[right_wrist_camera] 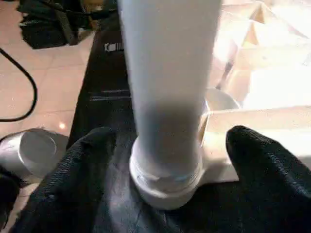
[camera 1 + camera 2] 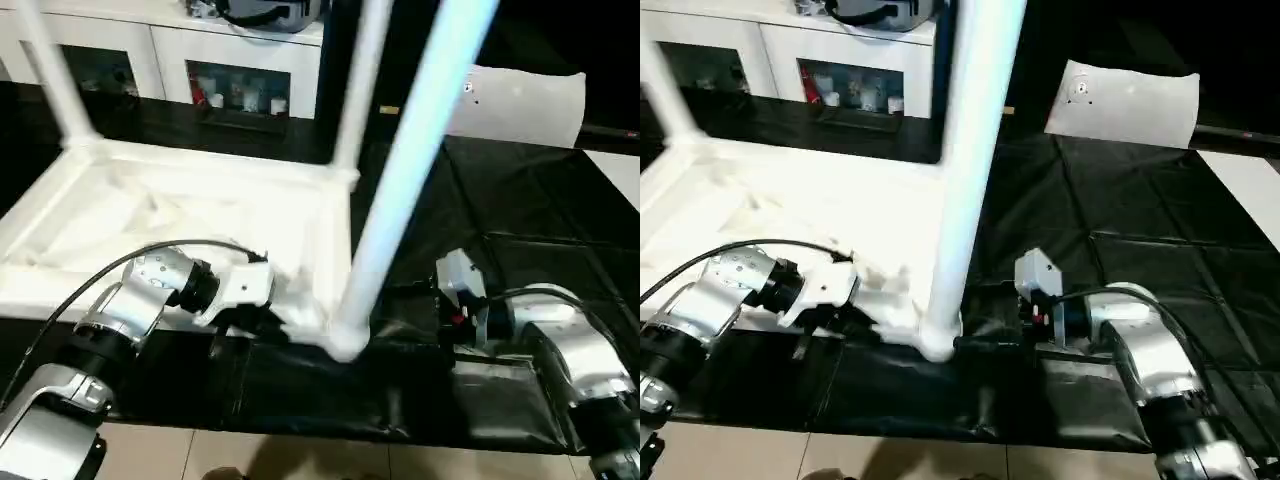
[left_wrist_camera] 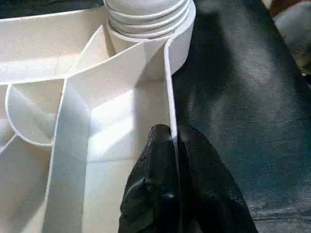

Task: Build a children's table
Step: Rotate leg to tighten

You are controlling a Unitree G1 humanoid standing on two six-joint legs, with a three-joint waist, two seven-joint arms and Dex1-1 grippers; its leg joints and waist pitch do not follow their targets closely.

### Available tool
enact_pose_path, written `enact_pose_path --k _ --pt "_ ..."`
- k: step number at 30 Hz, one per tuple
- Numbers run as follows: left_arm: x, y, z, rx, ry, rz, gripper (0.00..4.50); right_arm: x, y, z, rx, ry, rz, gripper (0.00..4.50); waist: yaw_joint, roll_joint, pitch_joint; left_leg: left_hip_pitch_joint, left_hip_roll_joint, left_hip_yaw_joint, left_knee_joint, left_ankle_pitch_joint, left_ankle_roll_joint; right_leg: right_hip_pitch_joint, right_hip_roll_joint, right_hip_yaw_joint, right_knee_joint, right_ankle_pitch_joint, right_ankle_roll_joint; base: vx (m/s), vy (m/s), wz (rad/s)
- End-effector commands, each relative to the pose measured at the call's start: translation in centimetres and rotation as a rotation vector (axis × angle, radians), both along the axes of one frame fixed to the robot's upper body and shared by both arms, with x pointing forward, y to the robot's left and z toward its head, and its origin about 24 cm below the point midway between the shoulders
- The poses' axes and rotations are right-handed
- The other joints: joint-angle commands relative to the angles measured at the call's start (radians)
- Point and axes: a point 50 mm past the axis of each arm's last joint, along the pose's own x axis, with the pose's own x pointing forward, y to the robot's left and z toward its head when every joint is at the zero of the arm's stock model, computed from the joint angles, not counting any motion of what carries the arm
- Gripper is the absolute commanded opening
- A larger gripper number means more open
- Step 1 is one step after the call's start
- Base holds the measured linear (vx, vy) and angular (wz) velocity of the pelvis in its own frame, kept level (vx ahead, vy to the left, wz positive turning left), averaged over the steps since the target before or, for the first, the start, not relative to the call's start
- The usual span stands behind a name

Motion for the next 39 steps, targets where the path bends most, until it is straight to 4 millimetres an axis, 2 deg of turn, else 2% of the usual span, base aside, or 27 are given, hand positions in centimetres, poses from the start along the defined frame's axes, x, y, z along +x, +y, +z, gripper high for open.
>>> enact_pose_path --k 1,4,6,8,12,14,19,20,22,27,29,30,31,33,34,35,36,37,38,39 --pt "-1.4 -1.3 -1.2 0.043 0.068 -0.139 0.00 0.3 0.3 0.1 0.004 -0.002 0.035 3.79 -0.006 0.002 -0.054 0.010 0.056 -0.015 -0.079 -0.231 0.029 0.035 -0.093 0.056 -0.081 -0.358 -0.188 0.000 0.000 0.00" --pt "-1.5 -1.3 -1.1 0.038 0.069 -0.150 0.00 0.5 0.7 0.1 0.014 0.002 0.066 3.48 -0.005 0.004 -0.056 0.010 0.057 -0.013 -0.079 -0.216 0.033 0.036 -0.090 0.056 -0.077 -0.318 -0.200 0.000 0.000 0.00" --pt "-1.6 -1.3 -1.1 0.037 0.071 -0.156 0.00 0.5 0.9 0.1 0.016 0.009 0.093 3.42 -0.002 0.000 -0.057 0.009 0.057 -0.012 -0.078 -0.202 0.035 0.038 -0.090 0.055 -0.074 -0.299 -0.204 0.000 0.000 0.00" --pt "-1.6 -1.3 -1.1 0.037 0.072 -0.158 0.00 0.5 1.0 0.0 0.015 0.016 0.106 3.15 0.003 0.002 -0.056 0.008 0.057 -0.011 -0.078 -0.188 0.038 0.040 -0.090 0.056 -0.073 -0.286 -0.203 0.000 0.000 0.00" --pt "-1.7 -1.3 -1.0 0.038 0.074 -0.161 0.00 0.6 1.2 -0.2 0.012 0.023 0.128 3.01 0.005 0.000 -0.056 0.010 0.056 -0.011 -0.077 -0.197 0.032 0.038 -0.090 0.055 -0.074 -0.307 -0.197 0.000 0.000 0.00" --pt "-1.7 -1.3 -1.1 0.040 0.076 -0.161 0.00 0.7 1.3 -0.3 0.014 0.028 0.136 2.77 0.007 0.001 -0.057 0.009 0.056 -0.011 -0.077 -0.194 0.032 0.039 -0.090 0.055 -0.073 -0.304 -0.197 0.000 0.000 0.00" --pt "-1.7 -1.3 -1.1 0.043 0.081 -0.161 0.00 0.7 1.6 -0.5 0.018 0.034 0.144 2.48 0.010 0.000 -0.056 0.010 0.057 -0.011 -0.078 -0.194 0.030 0.039 -0.089 0.055 -0.073 -0.300 -0.196 0.000 0.000 0.00" --pt "-1.8 -1.3 -1.2 0.045 0.084 -0.159 0.00 0.6 1.7 -0.6 0.023 0.040 0.153 2.35 0.011 0.003 -0.057 0.009 0.056 -0.011 -0.078 -0.195 0.028 0.040 -0.090 0.055 -0.073 -0.302 -0.195 0.000 0.000 0.00" --pt "-1.7 -1.3 -1.2 0.045 0.084 -0.157 0.00 0.5 1.8 -0.6 0.026 0.043 0.157 2.26 0.010 0.001 -0.057 0.009 0.056 -0.011 -0.078 -0.195 0.027 0.040 -0.089 0.055 -0.073 -0.299 -0.195 0.000 0.000 0.00" --pt "-1.0 -1.5 -1.3 0.020 0.072 -0.062 0.00 -0.1 2.2 -0.8 0.062 0.079 0.167 1.99 0.011 0.003 -0.057 0.010 0.056 -0.010 -0.078 -0.196 0.025 0.040 -0.089 0.055 -0.074 -0.294 -0.198 0.000 0.000 0.00" --pt "-0.7 -1.6 -1.3 0.021 0.053 -0.029 0.00 -0.2 2.2 -0.9 0.077 0.083 0.143 1.97 0.013 0.002 -0.056 0.012 0.056 -0.011 -0.078 -0.205 0.025 0.039 -0.089 0.056 -0.077 -0.316 -0.190 0.000 0.000 0.00" --pt "0.1 -2.0 -1.2 -0.005 0.015 0.066 0.00 -0.4 2.2 -1.2 0.097 0.104 0.066 1.95 0.014 0.004 -0.055 0.013 0.056 -0.011 -0.079 -0.211 0.022 0.038 -0.088 0.056 -0.079 -0.327 -0.187 0.000 0.000 0.00" --pt "0.3 -2.1 -1.2 -0.012 0.010 0.086 0.00 -0.4 2.2 -1.3 0.098 0.108 0.051 1.95 0.015 0.003 -0.052 0.016 0.057 -0.010 -0.081 -0.218 0.020 0.035 -0.087 0.057 -0.083 -0.337 -0.180 0.000 0.000 0.00" --pt "1.3 -2.8 -0.7 -0.075 0.007 0.225 0.00 -0.7 2.3 -2.0 0.094 0.116 -0.047 1.94 0.011 -0.001 -0.046 0.018 0.054 -0.015 -0.083 -0.274 0.001 0.032 -0.091 0.054 -0.091 -0.443 -0.157 0.000 0.000 0.00" --pt "1.3 -2.8 -0.7 -0.075 0.007 0.225 0.00 -0.7 2.3 -2.0 0.094 0.116 -0.047 1.94 0.011 -0.001 -0.046 0.018 0.054 -0.015 -0.083 -0.274 0.001 0.032 -0.091 0.054 -0.091 -0.443 -0.157 0.000 0.000 0.00" --pt "1.5 -3.1 -0.5 -0.100 0.007 0.253 0.00 -0.8 2.4 -2.2 0.102 0.119 -0.073 1.94 0.009 -0.001 -0.047 0.018 0.049 -0.019 -0.081 -0.292 0.001 0.033 -0.095 0.051 -0.100 -0.520 -0.132 0.000 0.000 0.00" --pt "2.0 -4.1 0.0 -0.168 0.022 0.326 0.00 -0.8 3.0 -2.8 0.105 0.132 -0.185 1.93 0.007 0.003 -0.045 0.020 0.050 -0.020 -0.083 -0.299 -0.001 0.027 -0.094 0.052 -0.110 -0.568 -0.102 0.000 0.000 0.00" --pt "2.2 -4.5 0.1 -0.191 0.022 0.350 0.00 -0.8 3.2 -3.0 0.107 0.137 -0.222 1.93 0.005 0.003 -0.044 0.021 0.049 -0.022 -0.082 -0.312 -0.003 0.024 -0.095 0.050 -0.111 -0.585 -0.098 0.000 0.000 0.00" --pt "2.3 -4.7 0.1 -0.197 0.027 0.361 0.00 -0.8 3.3 -3.1 0.104 0.141 -0.242 1.93 -0.002 0.004 -0.045 0.015 0.044 -0.027 -0.083 -0.319 -0.005 0.030 -0.095 0.043 -0.115 -0.623 -0.078 0.000 0.000 0.00" --pt "2.4 -5.0 0.2 -0.208 0.036 0.380 0.00 -0.6 3.5 -3.3 0.098 0.147 -0.278 1.93 -0.011 0.000 -0.046 0.014 0.043 -0.027 -0.082 -0.314 -0.003 0.029 -0.095 0.041 -0.118 -0.631 -0.069 0.000 0.000 0.00"
